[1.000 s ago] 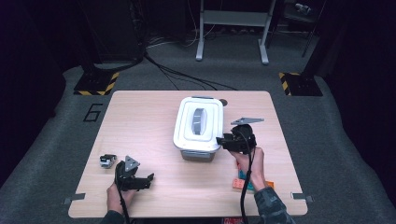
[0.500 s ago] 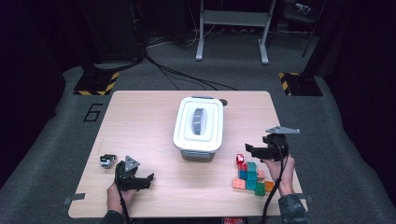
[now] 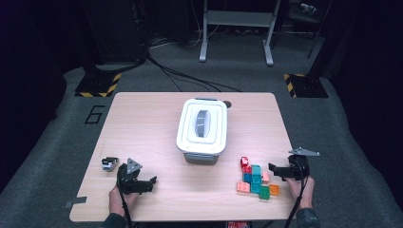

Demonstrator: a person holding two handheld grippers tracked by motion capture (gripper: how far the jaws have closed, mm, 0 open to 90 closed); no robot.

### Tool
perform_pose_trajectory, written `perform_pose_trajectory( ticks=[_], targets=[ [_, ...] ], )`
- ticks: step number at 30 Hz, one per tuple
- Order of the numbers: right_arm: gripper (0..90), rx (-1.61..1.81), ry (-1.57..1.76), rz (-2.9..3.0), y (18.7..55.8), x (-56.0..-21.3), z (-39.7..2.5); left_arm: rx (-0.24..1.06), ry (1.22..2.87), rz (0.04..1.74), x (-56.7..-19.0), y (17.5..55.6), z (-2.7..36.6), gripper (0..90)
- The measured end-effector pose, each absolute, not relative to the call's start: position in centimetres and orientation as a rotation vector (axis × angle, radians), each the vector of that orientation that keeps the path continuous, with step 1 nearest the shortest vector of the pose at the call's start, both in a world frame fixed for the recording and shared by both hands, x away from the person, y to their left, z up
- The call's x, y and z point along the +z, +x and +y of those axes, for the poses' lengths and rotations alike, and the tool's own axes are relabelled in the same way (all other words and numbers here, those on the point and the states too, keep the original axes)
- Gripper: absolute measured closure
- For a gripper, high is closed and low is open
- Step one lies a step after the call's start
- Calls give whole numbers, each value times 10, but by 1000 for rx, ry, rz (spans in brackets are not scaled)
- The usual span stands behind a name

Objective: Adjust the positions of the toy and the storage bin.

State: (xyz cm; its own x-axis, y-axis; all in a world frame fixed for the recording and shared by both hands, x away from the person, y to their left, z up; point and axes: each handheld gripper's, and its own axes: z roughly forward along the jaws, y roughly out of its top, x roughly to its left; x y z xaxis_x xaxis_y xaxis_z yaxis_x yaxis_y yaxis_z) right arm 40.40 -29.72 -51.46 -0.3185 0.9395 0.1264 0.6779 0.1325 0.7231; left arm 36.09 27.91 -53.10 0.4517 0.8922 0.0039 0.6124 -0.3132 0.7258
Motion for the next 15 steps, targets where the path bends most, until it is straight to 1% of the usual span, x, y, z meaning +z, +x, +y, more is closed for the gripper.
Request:
perform_pose_trajectory(
  ticks=[6, 9, 15],
  targets=[
    [1, 935, 1551, 2055, 408, -525, -296, 541, 2057, 1244, -530, 361, 280, 51],
    [0, 862, 1502, 2065, 409, -527, -291, 545, 2036, 1260, -531, 361, 279, 51],
    [0, 867, 1481, 2067, 408, -528, -291, 559, 2024, 1315, -530, 362, 273, 52]
  ],
)
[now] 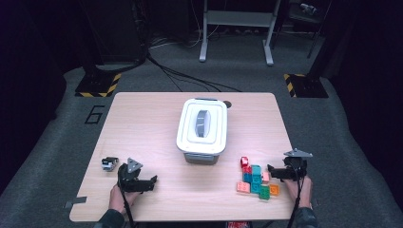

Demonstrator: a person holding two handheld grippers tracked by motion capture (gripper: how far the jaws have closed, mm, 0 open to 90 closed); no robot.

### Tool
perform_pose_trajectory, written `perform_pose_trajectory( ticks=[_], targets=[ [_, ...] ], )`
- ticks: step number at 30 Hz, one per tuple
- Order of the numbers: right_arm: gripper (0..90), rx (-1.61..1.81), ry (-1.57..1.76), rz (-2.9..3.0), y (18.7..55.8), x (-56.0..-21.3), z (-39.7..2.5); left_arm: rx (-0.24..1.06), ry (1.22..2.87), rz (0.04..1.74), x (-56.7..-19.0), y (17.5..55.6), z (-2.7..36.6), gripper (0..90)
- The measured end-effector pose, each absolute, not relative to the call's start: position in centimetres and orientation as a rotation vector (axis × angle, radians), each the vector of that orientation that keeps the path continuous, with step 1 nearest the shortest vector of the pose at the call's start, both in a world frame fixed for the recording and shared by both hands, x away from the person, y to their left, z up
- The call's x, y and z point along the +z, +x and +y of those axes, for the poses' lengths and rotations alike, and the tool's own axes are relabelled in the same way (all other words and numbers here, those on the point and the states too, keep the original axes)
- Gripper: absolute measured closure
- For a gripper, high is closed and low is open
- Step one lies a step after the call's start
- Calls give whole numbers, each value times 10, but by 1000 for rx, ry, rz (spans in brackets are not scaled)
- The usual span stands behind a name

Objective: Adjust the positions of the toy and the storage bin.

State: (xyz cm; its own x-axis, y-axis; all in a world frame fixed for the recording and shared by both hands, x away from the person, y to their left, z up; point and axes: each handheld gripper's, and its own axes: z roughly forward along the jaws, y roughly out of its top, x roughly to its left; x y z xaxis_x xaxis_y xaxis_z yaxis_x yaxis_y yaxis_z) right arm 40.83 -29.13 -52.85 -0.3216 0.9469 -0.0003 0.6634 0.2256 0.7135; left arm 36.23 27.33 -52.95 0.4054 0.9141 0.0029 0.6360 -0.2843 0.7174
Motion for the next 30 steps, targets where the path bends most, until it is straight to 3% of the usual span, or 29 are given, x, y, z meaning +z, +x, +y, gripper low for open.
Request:
perform_pose_trajectory(
  ticks=[6, 14, 24, 30],
  targets=[
    [0, 866, 1486, 2064, 408, -529, -291, 524, 2066, 1338, -524, 368, 261, 43],
    [0, 865, 1498, 2058, 408, -528, -291, 452, 2056, 1299, -482, 387, 242, 2],
    [0, 863, 1497, 2057, 408, -529, -291, 513, 1972, 1238, -409, 409, 215, 1],
    [0, 866, 1496, 2057, 408, -529, -291, 542, 2008, 1180, -383, 423, 193, 1]
  ],
)
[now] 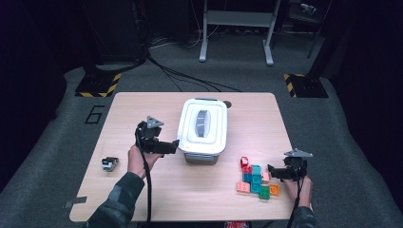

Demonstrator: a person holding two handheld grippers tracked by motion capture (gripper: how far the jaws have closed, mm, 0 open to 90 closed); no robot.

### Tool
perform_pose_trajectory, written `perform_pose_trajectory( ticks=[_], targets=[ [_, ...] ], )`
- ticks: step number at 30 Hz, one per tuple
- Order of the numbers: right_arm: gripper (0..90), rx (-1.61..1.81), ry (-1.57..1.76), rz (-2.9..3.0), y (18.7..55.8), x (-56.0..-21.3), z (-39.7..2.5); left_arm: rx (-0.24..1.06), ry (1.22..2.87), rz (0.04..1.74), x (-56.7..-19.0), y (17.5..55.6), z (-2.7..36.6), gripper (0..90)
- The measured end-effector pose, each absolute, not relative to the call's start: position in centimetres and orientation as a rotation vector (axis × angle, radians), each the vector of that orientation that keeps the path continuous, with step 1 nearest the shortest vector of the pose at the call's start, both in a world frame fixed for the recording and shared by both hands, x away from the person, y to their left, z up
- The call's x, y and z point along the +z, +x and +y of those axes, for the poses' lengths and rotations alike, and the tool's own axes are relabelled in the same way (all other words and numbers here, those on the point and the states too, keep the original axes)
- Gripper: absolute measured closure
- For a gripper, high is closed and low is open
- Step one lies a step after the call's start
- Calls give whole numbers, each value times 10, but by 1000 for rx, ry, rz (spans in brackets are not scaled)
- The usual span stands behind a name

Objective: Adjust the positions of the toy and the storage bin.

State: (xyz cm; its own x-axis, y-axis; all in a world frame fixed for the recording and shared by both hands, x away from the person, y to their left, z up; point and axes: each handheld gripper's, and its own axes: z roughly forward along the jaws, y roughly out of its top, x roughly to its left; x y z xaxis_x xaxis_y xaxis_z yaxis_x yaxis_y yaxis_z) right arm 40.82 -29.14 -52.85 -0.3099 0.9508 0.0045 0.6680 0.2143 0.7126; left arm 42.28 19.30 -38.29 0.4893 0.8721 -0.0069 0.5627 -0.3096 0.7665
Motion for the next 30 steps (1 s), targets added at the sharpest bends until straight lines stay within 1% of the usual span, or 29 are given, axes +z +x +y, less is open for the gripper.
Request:
perform_pose_trajectory(
  ticks=[12, 17, 21, 23, 25, 30],
  targets=[
    [0, 866, 1495, 2057, 408, -529, -291, 540, 2059, 1117, -369, 452, 138, 12],
    [0, 867, 1496, 2057, 408, -529, -291, 544, 2079, 1113, -372, 465, 117, 39],
    [1, 867, 1496, 2057, 408, -529, -291, 556, 2081, 1124, -375, 473, 107, 61],
    [1, 867, 1496, 2057, 408, -529, -291, 560, 2086, 1123, -377, 477, 103, 91],
    [1, 867, 1496, 2057, 408, -529, -291, 575, 2081, 1120, -378, 479, 100, 173],
    [5, 868, 1496, 2055, 408, -529, -292, 565, 2063, 1115, -380, 482, 91, 352]
  ],
)
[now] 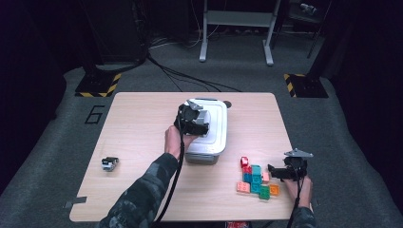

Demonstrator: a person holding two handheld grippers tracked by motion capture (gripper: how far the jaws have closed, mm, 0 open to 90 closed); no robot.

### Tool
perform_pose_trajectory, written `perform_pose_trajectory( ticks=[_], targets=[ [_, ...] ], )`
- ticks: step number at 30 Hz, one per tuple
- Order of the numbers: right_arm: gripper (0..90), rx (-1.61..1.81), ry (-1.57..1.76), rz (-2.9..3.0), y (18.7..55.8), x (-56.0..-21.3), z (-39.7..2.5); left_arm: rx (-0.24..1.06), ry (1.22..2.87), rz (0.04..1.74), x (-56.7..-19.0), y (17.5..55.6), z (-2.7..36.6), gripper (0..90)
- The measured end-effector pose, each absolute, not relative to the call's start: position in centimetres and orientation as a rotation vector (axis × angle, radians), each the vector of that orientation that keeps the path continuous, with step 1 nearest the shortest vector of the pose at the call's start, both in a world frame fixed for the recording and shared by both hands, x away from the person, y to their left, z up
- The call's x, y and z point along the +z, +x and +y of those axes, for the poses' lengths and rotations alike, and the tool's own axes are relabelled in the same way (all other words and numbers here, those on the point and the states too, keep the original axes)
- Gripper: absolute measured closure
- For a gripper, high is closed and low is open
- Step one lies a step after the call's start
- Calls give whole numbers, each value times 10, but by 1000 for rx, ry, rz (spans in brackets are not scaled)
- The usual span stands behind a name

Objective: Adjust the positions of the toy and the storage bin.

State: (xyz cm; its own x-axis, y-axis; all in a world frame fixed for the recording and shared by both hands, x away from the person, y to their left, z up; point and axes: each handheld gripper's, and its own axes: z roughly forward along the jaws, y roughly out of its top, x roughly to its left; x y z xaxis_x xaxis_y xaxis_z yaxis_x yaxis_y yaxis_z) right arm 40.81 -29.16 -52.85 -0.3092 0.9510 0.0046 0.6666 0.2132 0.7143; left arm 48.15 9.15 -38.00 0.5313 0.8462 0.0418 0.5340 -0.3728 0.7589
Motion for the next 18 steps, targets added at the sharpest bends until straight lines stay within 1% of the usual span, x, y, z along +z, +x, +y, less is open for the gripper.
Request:
perform_pose_trajectory(
  ticks=[2, 4, 9, 18],
  targets=[
    [6, 867, 1487, 2059, 408, -529, -292, 570, 2079, 1101, -380, 481, 89, 430],
    [6, 868, 1489, 2056, 408, -529, -292, 579, 2085, 1100, -380, 480, 86, 471],
    [7, 866, 1486, 2058, 408, -529, -292, 583, 2091, 1116, -380, 479, 85, 488],
    [8, 867, 1488, 2056, 408, -529, -292, 539, 2077, 1122, -380, 475, 93, 546]
  ],
)
